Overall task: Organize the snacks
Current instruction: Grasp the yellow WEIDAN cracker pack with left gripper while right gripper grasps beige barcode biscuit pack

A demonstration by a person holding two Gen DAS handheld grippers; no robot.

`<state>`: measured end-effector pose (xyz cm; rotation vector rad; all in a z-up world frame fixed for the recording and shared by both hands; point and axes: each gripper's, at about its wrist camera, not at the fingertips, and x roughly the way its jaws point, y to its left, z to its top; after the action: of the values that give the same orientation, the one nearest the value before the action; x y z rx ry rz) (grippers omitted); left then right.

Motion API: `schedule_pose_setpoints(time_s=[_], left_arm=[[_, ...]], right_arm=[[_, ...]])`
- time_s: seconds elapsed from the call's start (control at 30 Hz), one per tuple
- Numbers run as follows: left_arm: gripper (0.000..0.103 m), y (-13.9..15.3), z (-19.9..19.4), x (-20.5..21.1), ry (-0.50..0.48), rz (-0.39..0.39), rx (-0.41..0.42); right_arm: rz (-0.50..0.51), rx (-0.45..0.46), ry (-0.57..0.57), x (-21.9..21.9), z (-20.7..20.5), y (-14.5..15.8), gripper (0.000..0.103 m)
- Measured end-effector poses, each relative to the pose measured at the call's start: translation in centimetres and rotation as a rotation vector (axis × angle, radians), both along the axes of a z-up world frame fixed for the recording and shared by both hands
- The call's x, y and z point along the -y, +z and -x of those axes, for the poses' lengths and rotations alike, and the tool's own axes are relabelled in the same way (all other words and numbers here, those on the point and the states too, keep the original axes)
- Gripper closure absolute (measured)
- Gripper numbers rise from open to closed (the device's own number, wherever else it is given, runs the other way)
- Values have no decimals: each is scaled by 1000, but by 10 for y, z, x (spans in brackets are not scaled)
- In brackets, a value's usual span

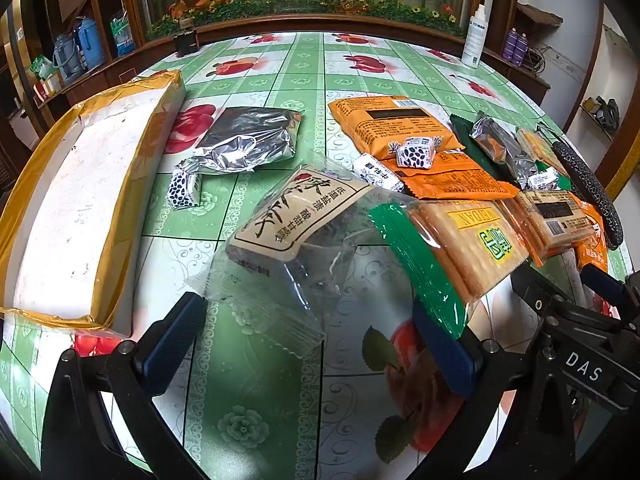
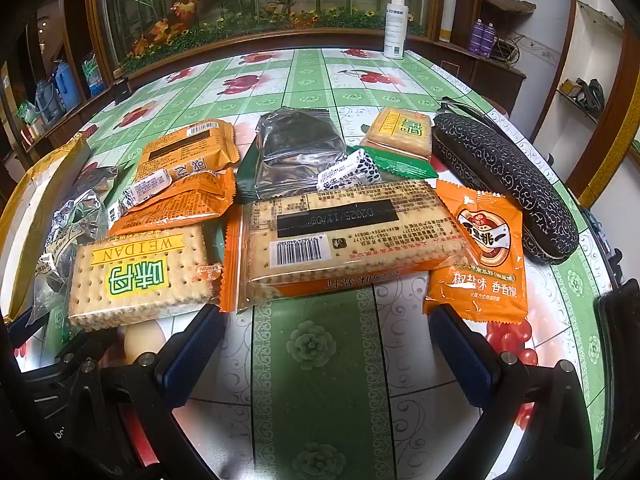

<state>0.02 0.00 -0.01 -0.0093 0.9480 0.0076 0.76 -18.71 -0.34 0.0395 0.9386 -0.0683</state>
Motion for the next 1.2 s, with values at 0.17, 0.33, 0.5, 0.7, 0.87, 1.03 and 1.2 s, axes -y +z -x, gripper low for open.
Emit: schedule_pose_setpoints(time_s=[0.17, 0.33, 0.5, 0.7, 0.87, 1.03, 1.2], left_arm=[[0, 0, 1, -2, -49, -3, -19], [0, 1, 7, -14, -114, 5, -36], [0, 0, 6, -17, -135, 4, -41], [0, 6, 14, -27, -187, 69, -54], [0, 24, 33, -37, -255, 140, -5], [0, 42, 41, -33, -325, 152, 36], [1, 54, 40, -2, -443, 115, 45]], right_arm=[[0, 1, 0, 1, 0, 0, 0], [3, -8, 23, -1, 0, 0, 0], [4, -37, 112, -4, -1, 2, 0], [-40, -56, 221, -2, 16, 3, 0], [-136, -65, 293, 13, 34, 10, 8], [-207, -40, 353, 23, 53, 21, 17], [-222, -17, 366, 28, 58, 30, 19]])
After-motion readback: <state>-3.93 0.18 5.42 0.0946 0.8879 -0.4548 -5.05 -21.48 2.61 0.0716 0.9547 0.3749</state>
